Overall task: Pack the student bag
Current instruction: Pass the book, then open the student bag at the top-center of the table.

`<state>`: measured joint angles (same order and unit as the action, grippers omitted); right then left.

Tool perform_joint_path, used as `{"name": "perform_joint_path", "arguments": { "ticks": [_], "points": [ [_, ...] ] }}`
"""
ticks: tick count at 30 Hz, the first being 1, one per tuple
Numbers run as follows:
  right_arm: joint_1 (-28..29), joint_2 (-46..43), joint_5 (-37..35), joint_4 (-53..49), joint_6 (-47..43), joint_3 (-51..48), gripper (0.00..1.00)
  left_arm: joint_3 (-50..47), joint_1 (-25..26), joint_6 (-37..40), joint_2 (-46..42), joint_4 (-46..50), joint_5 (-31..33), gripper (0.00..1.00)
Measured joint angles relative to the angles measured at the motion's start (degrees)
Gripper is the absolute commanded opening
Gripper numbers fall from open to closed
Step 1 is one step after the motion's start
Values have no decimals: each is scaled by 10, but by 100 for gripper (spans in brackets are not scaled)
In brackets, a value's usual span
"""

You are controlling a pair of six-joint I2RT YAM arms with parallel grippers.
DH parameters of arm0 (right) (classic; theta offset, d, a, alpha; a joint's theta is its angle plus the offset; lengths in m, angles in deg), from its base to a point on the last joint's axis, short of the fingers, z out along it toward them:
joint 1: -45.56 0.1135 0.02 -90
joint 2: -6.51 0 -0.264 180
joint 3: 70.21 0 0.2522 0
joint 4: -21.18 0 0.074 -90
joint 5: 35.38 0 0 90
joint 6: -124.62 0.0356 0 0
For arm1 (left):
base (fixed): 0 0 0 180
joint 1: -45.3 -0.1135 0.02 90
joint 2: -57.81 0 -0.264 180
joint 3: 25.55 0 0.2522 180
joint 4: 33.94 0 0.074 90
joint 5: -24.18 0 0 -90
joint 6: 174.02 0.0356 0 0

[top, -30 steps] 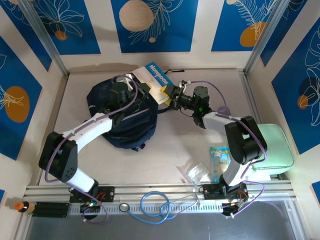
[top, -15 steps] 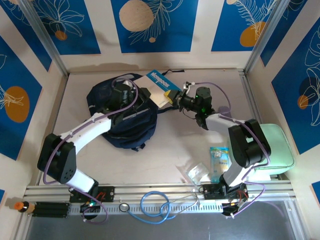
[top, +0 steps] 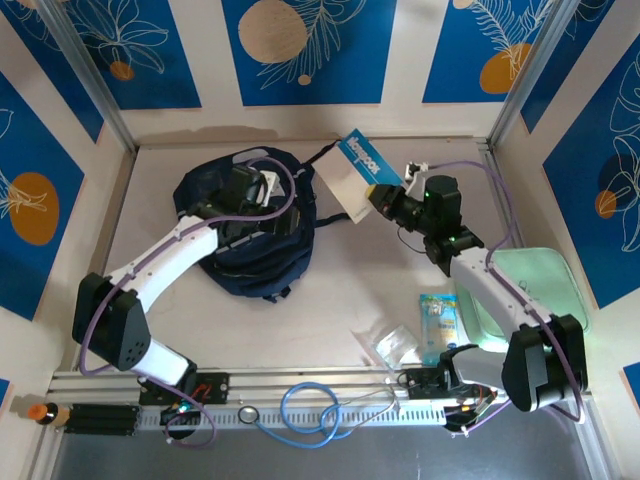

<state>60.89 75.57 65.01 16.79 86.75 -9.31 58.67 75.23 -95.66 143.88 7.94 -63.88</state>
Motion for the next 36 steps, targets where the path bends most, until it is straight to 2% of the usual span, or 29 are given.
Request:
{"name": "perform_joint_path", "arguments": {
  "ticks": [6,13,15,18,22,28,31,34,36],
  "points": [
    [-20,-20,-24,-56,-21,-31,0,69,40,139,85,86,59,82],
    [-23,-35,-36,-73,-29,-38,0,77,45,221,174,150,106,73],
    [-24,-38,-39,-74,-29,-38,0,83,45,233,186,163,117,70],
    [-28,-39,-41,-75,-29,-38,0,98,45,243,202,177,136,57],
    [-30,-39,-43,-75,-29,-40,0,116,45,242,211,193,153,44],
    [-31,-39,-43,-77,-29,-45,0,135,47,240,211,208,153,16],
    [-35,-39,-44,-82,-28,-46,0,151,47,237,211,211,151,11],
    [-41,-40,-45,-87,-29,-46,0,166,47,233,208,210,149,0],
    [-44,-40,-44,-88,-29,-49,0,172,47,224,199,207,149,0]
  ]
}}
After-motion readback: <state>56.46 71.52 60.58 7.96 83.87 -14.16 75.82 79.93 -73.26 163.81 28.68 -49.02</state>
